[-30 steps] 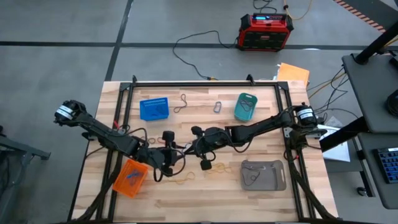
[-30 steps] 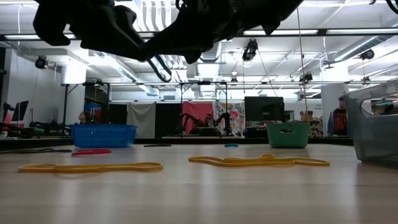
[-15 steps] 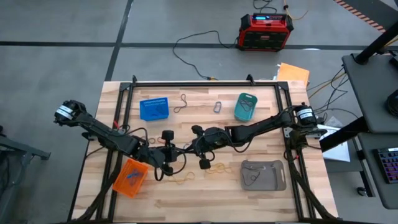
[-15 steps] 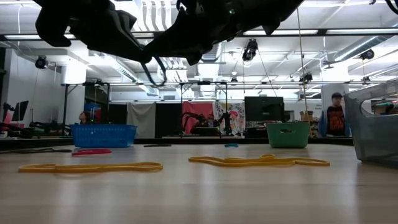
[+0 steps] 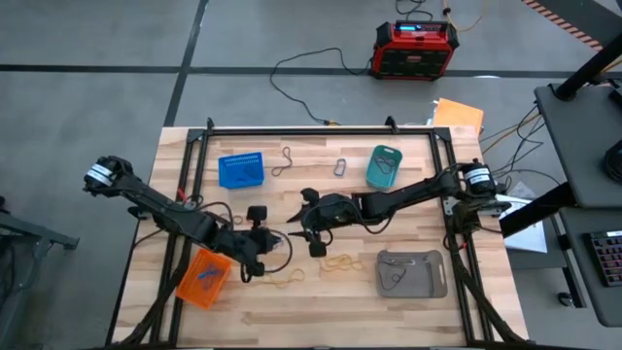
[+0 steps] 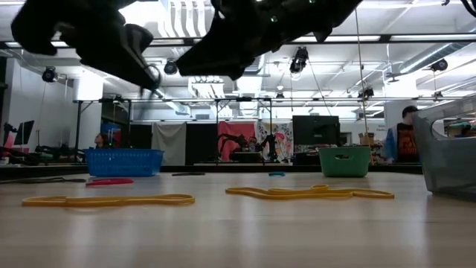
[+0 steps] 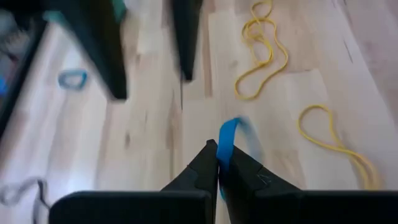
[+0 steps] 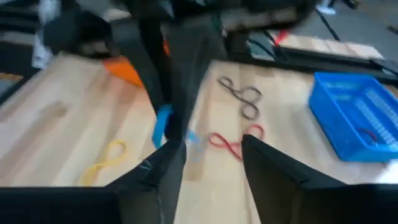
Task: Sort rubber bands into baskets
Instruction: Put the bottom blue rubber band into the orange bin
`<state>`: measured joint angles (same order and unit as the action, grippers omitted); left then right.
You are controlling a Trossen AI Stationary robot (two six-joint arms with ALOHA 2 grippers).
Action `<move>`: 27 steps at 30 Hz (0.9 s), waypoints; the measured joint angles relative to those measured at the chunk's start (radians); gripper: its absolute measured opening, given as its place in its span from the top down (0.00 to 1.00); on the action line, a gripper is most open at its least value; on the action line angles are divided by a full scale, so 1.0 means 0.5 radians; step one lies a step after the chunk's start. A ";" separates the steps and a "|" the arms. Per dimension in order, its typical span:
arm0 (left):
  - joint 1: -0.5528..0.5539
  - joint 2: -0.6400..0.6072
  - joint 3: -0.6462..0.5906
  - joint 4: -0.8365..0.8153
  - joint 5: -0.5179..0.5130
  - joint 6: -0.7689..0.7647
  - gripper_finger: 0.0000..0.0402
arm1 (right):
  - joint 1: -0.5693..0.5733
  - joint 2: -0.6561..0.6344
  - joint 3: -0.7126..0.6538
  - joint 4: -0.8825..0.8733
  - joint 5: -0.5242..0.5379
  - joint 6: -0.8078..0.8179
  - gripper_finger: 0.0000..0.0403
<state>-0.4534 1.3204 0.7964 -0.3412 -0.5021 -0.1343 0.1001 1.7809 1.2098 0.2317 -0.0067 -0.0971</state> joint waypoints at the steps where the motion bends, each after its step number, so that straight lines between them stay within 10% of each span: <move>1: 0.002 -0.009 0.034 -0.102 0.040 -0.072 1.00 | -0.001 -0.005 0.000 -0.027 0.002 0.000 0.58; 15: -0.152 -0.016 0.388 -1.349 0.667 -0.929 1.00 | -0.037 -0.002 0.000 -0.109 0.028 0.043 0.52; 27: -0.464 -0.017 0.391 -1.715 1.057 -1.667 1.00 | -0.041 0.001 -0.002 -0.131 0.027 0.068 0.52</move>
<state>-0.6852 1.3121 0.9920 -1.1987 0.0262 -0.9678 0.0795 1.7817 1.2087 0.1660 0.0067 -0.0632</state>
